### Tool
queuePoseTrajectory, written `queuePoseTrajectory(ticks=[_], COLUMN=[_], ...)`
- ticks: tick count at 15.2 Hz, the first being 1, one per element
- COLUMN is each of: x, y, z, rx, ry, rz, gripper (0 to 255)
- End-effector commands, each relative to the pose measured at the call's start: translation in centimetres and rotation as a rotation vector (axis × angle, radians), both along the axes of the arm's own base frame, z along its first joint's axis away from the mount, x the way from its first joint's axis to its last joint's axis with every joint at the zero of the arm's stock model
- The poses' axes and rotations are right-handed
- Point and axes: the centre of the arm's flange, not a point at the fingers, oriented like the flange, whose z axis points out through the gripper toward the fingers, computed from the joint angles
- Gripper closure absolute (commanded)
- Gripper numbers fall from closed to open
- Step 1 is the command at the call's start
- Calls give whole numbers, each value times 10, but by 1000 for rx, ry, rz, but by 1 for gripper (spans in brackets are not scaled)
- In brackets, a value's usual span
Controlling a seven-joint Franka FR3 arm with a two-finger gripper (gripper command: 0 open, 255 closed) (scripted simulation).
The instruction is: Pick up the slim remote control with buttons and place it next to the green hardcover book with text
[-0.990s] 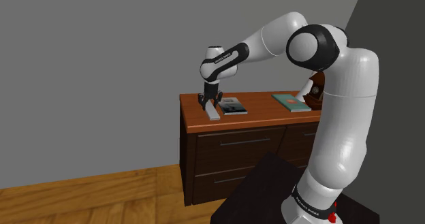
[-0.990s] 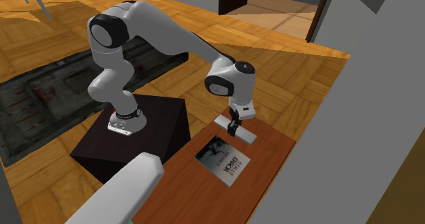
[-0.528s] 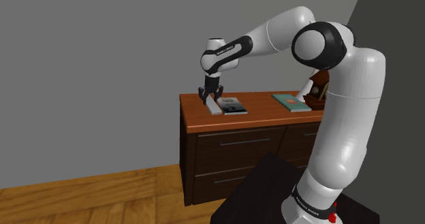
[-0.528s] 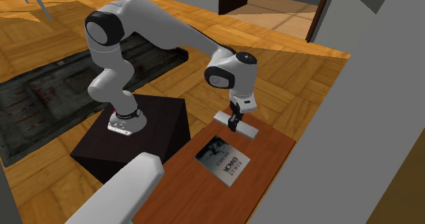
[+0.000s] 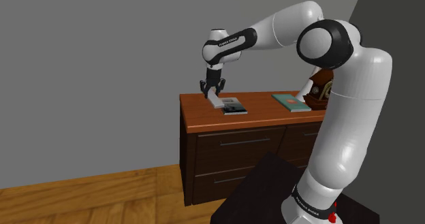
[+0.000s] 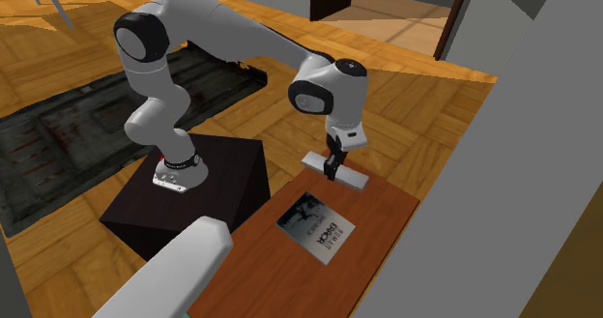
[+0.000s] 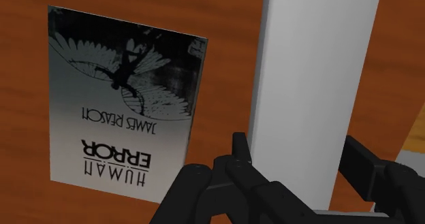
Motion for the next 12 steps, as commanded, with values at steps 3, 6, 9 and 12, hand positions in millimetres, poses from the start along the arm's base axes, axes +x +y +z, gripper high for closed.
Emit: queuePoseTrajectory(ticks=[3, 6, 9, 12], x=[-11, -21, -31, -41], y=[-46, -84, -122, -161], z=[3, 3, 4, 4], rx=[0, 0, 0, 0], ry=[0, 0, 0, 0], rz=[0, 0, 0, 0], gripper=[255, 255, 255, 255])
